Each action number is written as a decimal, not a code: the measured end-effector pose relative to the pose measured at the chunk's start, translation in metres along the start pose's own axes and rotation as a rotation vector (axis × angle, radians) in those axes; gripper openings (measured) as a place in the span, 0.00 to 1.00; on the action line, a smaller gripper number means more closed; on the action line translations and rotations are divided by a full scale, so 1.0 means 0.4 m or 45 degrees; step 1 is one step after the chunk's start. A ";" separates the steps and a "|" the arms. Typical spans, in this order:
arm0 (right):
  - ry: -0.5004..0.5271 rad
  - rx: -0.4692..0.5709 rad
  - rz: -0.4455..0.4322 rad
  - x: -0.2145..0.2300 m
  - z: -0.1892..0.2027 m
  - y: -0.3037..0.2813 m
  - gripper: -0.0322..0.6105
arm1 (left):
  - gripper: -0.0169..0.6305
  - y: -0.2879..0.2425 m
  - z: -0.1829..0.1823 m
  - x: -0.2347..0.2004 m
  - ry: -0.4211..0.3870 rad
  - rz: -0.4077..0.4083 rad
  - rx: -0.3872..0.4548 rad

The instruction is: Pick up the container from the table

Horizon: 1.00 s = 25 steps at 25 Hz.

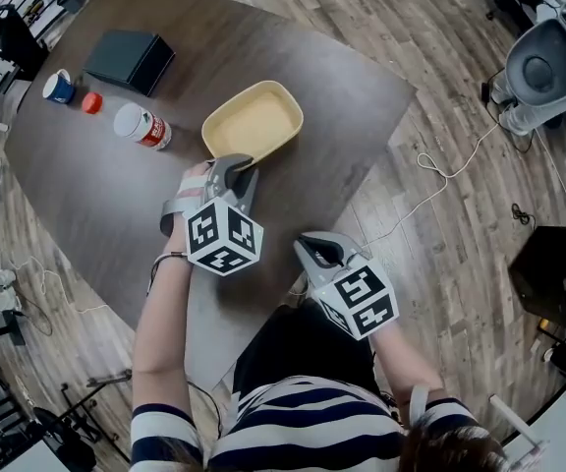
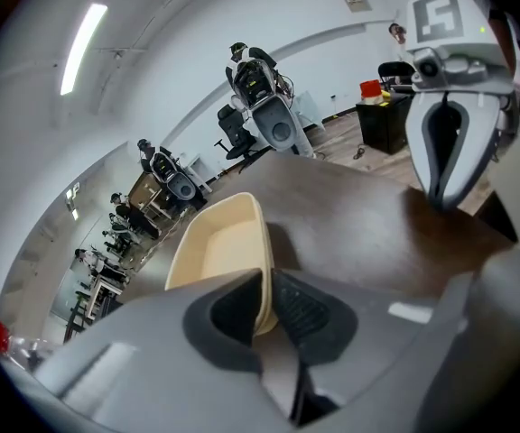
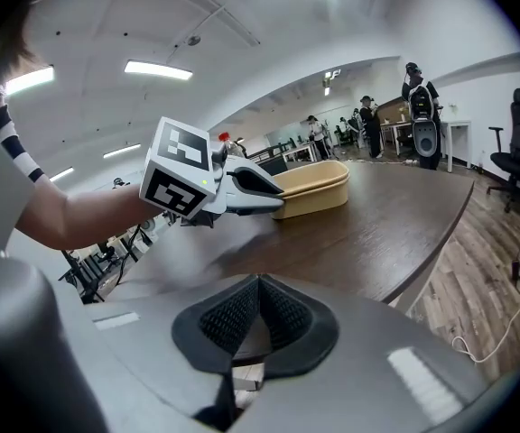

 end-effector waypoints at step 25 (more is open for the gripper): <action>0.019 0.044 0.155 -0.167 -0.008 0.061 0.05 | 0.03 0.312 0.117 0.044 0.056 -0.019 0.055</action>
Point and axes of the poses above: the fingertips, and each gripper's own axes: y backward along the fingers, x to its right, z out of its underside, the point moved 1 cm from there along y, backward along the fingers, and after that the axes turned 3 degrees about -y, right-handed, at the moved point
